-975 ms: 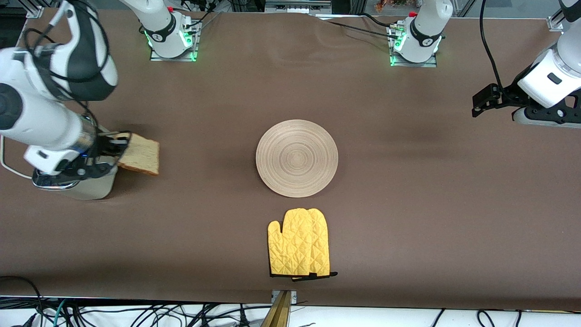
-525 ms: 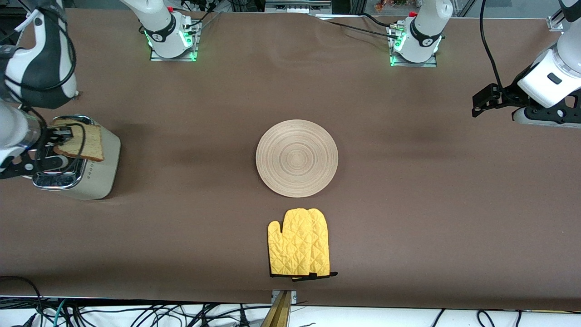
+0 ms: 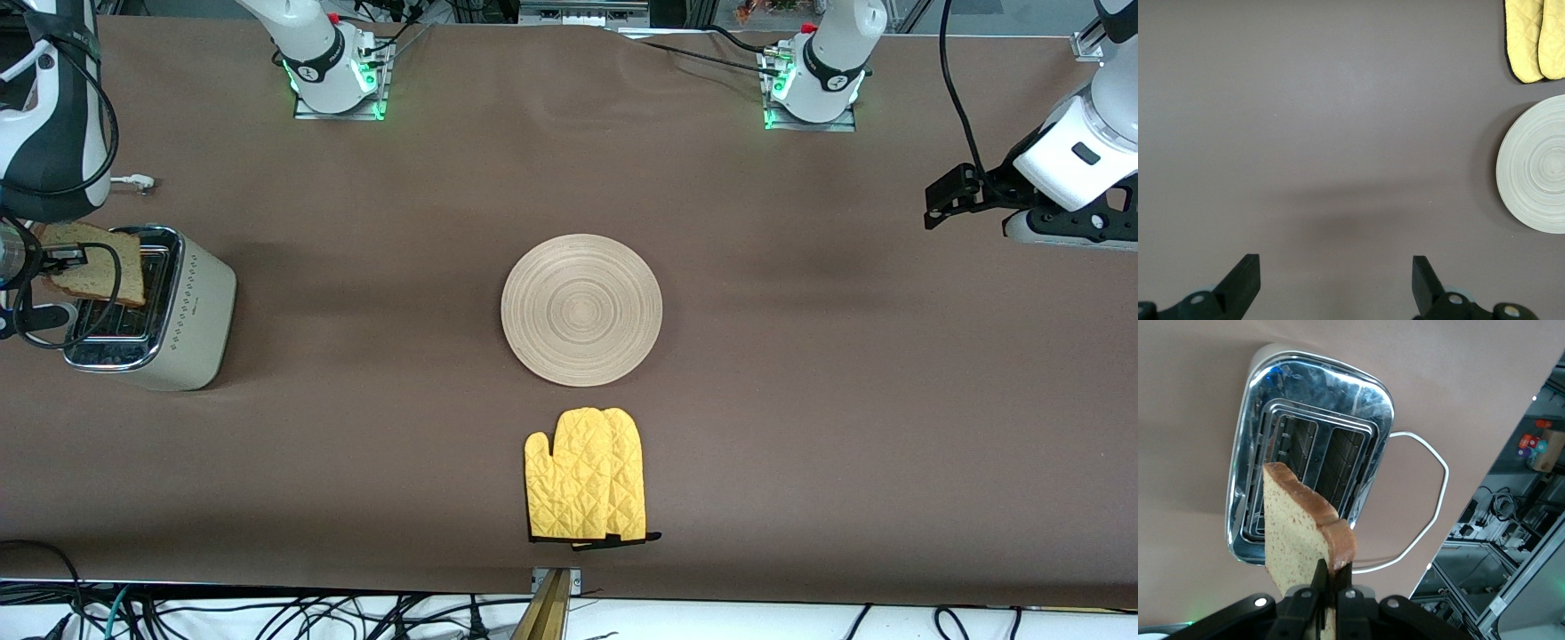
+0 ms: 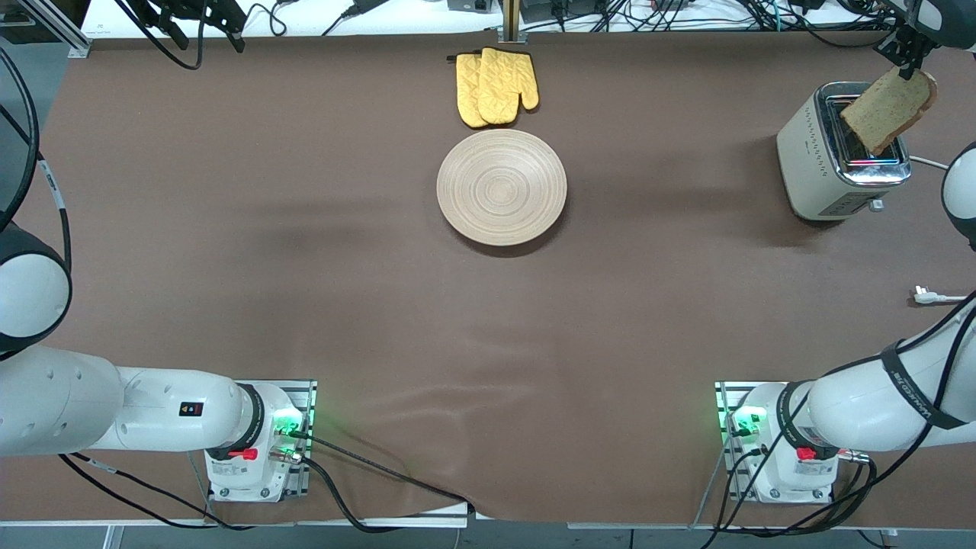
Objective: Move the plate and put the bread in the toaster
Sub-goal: 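Lower the bread into the toaster slot with the right gripper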
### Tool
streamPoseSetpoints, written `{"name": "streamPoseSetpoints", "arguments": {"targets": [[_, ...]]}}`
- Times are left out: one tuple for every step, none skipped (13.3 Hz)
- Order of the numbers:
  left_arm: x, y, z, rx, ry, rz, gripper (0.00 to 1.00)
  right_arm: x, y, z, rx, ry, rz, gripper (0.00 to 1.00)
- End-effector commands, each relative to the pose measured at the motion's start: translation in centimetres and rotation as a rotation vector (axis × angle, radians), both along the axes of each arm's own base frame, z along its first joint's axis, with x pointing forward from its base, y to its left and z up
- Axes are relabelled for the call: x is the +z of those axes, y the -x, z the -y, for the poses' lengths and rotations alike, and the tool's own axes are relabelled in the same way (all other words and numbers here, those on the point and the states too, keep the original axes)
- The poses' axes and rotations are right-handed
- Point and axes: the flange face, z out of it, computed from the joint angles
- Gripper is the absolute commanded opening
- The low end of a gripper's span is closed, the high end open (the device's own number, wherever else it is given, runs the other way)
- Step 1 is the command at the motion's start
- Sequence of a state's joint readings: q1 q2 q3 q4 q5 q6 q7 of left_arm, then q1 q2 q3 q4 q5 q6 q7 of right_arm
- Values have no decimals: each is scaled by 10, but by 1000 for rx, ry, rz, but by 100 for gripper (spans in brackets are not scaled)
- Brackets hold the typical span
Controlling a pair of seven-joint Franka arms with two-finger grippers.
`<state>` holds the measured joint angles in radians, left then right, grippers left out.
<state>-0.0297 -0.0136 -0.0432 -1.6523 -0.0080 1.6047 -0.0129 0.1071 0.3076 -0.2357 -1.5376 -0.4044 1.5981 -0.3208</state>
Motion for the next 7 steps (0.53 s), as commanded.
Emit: {"name": "streamPoseSetpoints", "arguments": {"targets": [[6, 0, 0, -7, -20, 0, 100, -8, -8, 7, -17, 35, -4, 0], [6, 0, 0, -7, -20, 0, 100, -12, -9, 10, -18, 36, -2, 0], [6, 0, 1, -9, -20, 0, 100, -20, -11, 14, -28, 39, -7, 0], [6, 0, 2, -10, -20, 0, 100, -23, -12, 14, -36, 43, 1, 0], [6, 0, 2, -10, -20, 0, 100, -31, -15, 16, -39, 46, 3, 0], [6, 0, 2, -10, -20, 0, 100, -36, -18, 17, -40, 47, 5, 0], [6, 0, 2, -10, -20, 0, 100, -39, -19, 17, -52, 52, 9, 0]]}}
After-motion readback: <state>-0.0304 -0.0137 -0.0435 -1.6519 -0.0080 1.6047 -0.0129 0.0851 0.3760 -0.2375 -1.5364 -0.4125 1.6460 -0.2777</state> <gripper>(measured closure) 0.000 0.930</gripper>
